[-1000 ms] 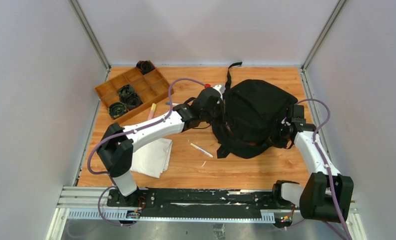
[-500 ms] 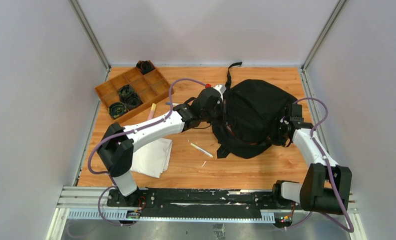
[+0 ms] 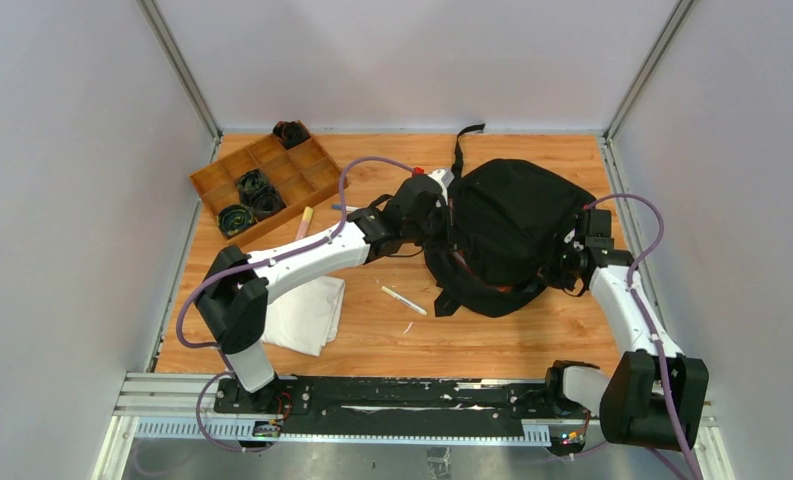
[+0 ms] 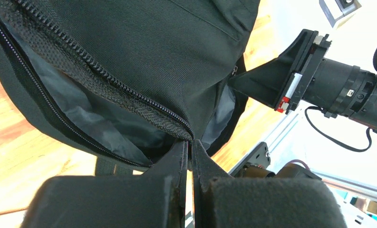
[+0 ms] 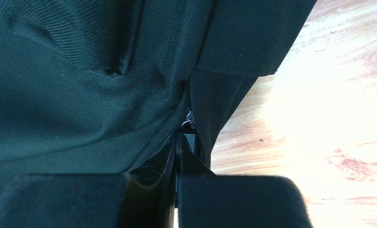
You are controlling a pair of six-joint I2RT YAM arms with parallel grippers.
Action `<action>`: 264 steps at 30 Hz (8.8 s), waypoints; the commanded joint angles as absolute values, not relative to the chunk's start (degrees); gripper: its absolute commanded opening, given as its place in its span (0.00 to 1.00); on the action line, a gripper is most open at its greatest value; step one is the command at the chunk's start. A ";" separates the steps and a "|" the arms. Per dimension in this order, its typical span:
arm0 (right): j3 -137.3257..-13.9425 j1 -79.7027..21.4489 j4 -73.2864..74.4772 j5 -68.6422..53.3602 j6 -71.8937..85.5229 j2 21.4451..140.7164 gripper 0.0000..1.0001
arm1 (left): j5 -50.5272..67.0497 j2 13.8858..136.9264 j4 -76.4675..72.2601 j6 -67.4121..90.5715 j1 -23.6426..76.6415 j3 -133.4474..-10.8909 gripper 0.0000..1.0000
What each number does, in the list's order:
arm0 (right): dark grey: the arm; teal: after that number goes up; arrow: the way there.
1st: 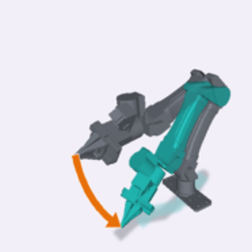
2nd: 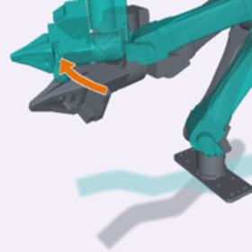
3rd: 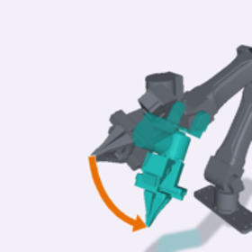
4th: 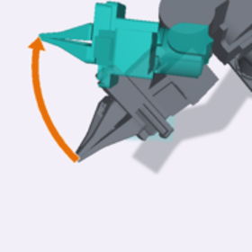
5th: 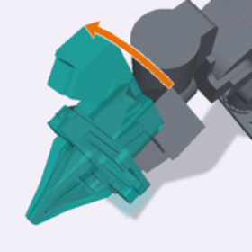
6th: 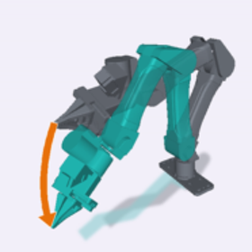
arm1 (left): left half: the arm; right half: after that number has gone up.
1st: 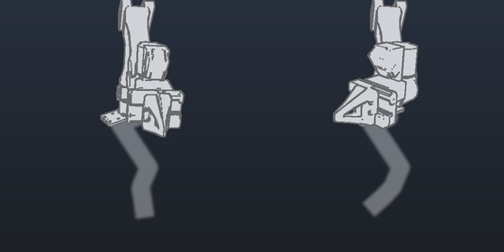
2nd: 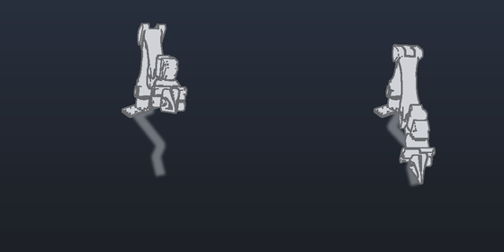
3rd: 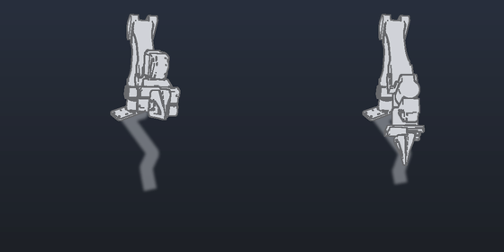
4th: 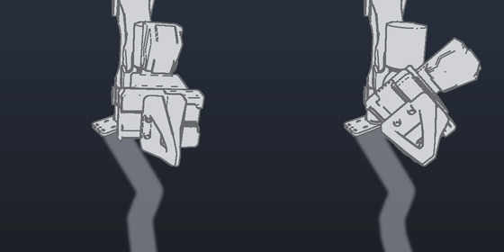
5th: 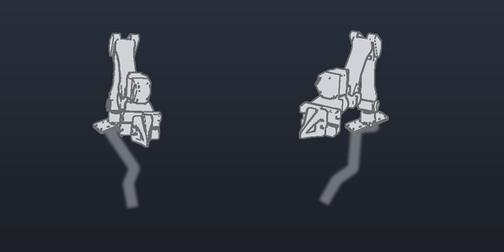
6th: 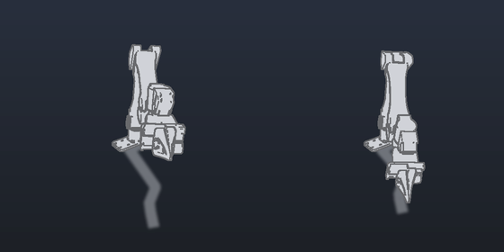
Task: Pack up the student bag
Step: Zip the student bag at the center of the board.
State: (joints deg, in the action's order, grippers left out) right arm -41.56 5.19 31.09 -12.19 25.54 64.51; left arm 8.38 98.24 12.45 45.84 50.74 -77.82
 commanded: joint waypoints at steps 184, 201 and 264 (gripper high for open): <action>-49.68 2.45 46.40 -18.82 26.88 47.98 0.45 | 30.65 105.70 14.44 3.55 53.78 -80.72 0.65; -48.25 5.36 46.23 -23.28 26.82 47.88 0.46 | 35.74 113.98 11.42 4.89 54.23 -85.08 0.51; -49.59 -26.96 35.60 -4.62 12.38 48.74 0.48 | 36.22 99.01 9.67 11.41 44.60 -73.79 0.00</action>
State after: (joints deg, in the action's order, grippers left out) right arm -51.22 -18.04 37.08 -14.87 18.98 47.37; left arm 30.61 97.17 11.70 11.27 47.24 -71.13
